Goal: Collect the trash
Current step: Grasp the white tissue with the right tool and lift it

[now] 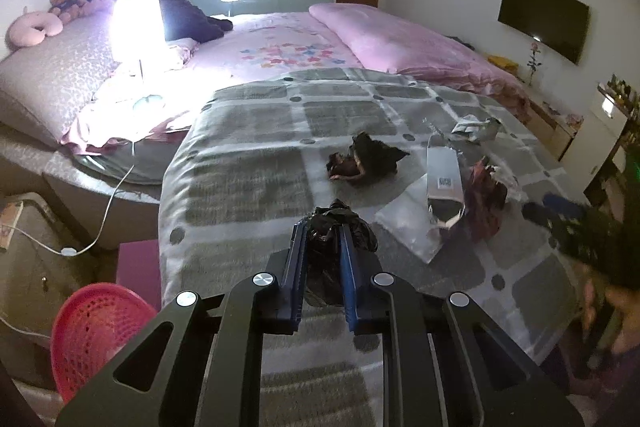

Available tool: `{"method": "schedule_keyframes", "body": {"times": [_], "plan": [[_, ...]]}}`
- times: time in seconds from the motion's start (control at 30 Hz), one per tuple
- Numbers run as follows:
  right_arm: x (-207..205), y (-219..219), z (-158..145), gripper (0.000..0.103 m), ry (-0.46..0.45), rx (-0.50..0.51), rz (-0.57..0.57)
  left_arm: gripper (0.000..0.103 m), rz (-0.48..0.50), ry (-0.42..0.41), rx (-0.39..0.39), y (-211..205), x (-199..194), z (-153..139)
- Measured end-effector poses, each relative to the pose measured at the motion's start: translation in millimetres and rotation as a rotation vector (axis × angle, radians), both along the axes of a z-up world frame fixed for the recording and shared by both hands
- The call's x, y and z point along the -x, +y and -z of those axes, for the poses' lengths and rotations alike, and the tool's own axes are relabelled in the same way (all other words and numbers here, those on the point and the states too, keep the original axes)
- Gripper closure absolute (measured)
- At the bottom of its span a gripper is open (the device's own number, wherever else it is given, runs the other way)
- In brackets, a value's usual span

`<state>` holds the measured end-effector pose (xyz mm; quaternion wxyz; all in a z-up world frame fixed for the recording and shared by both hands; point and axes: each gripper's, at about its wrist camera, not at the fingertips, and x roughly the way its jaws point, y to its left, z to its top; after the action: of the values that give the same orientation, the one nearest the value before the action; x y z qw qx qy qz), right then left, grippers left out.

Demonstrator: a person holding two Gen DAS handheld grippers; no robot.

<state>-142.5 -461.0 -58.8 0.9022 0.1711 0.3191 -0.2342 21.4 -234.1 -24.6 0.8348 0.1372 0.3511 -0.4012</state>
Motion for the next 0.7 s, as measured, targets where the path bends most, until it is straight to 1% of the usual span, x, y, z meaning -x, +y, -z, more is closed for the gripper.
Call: {"method": "schedule_keyframes", "body": {"times": [0.17, 0.33, 0.43, 0.57, 0.63, 0.7], "plan": [[-27, -9, -1, 0.034, 0.047, 0.038, -0.045, 0.088, -0.001, 0.003, -0.001, 5, 2, 1], [-45, -17, 5, 0.034, 0.074, -0.006, -0.102, 0.088, -0.001, 0.003, 0.000, 8, 3, 2], [-54, -14, 8, 0.034, 0.088, -0.005, -0.119, 0.088, -0.003, 0.006, 0.004, 9, 2, 2], [-55, -13, 10, 0.049, 0.085, -0.015, -0.120, 0.088, -0.010, 0.009, 0.007, 15, 2, 3], [-51, -11, 9, 0.054, 0.081, -0.008, -0.114, 0.088, -0.014, 0.007, 0.007, 17, 2, 3], [-47, -10, 10, 0.056, 0.074, -0.005, -0.113, 0.088, -0.018, 0.006, 0.007, 19, 2, 3]]}}
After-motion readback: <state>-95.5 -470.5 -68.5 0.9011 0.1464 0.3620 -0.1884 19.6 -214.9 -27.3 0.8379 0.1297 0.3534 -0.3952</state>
